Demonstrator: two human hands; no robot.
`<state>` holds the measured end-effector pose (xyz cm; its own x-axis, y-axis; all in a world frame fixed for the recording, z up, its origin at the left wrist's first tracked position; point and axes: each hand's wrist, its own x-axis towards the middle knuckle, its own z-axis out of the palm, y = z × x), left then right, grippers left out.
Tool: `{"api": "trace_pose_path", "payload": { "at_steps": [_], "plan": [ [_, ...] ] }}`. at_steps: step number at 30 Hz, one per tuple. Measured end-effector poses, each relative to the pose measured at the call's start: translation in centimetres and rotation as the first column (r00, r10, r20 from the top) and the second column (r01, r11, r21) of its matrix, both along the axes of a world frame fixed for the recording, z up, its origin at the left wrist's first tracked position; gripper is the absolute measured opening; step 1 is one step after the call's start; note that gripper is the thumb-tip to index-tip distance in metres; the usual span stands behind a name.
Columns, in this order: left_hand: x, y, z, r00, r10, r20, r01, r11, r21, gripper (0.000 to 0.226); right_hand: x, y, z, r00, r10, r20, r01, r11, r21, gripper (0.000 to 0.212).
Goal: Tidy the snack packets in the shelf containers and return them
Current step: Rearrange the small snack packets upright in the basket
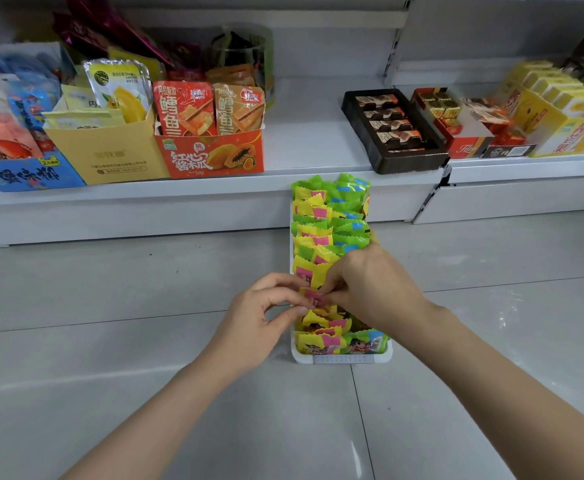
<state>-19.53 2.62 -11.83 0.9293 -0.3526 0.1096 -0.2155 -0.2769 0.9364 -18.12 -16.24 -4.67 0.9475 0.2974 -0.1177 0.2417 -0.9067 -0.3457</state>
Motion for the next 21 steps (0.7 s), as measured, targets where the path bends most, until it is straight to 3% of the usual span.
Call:
{"api": "trace_pose_path", "payload": {
  "at_steps": [2,5,11,15,21],
  "plan": [
    [0.1,0.0,0.0,1.0,-0.009,-0.014,0.009,1.0,-0.026,0.023,0.4,-0.9,1.0,0.999,0.033,-0.042,-0.031,0.998,0.055,0.007],
    [0.2,0.1,0.0,1.0,-0.023,0.012,0.023,0.999,-0.025,0.025,1.3,-3.1,2.1,0.994,-0.077,0.072,0.065,0.985,0.157,0.006],
    [0.6,0.1,0.1,0.999,-0.009,-0.042,0.009,1.0,-0.021,0.032,0.9,-3.5,0.4,0.994,-0.102,0.039,0.098,0.991,0.094,0.024],
    [1.0,0.0,0.6,0.999,-0.034,0.0,0.034,0.999,0.008,0.045,0.5,-2.8,-0.4,0.988,-0.149,0.038,0.146,0.986,0.078,0.026],
    [1.4,-0.1,0.3,0.997,0.029,-0.066,-0.028,0.999,0.023,0.03,0.5,-1.8,-0.8,0.988,-0.147,0.036,0.147,0.989,0.015,0.029]
  ]
}}
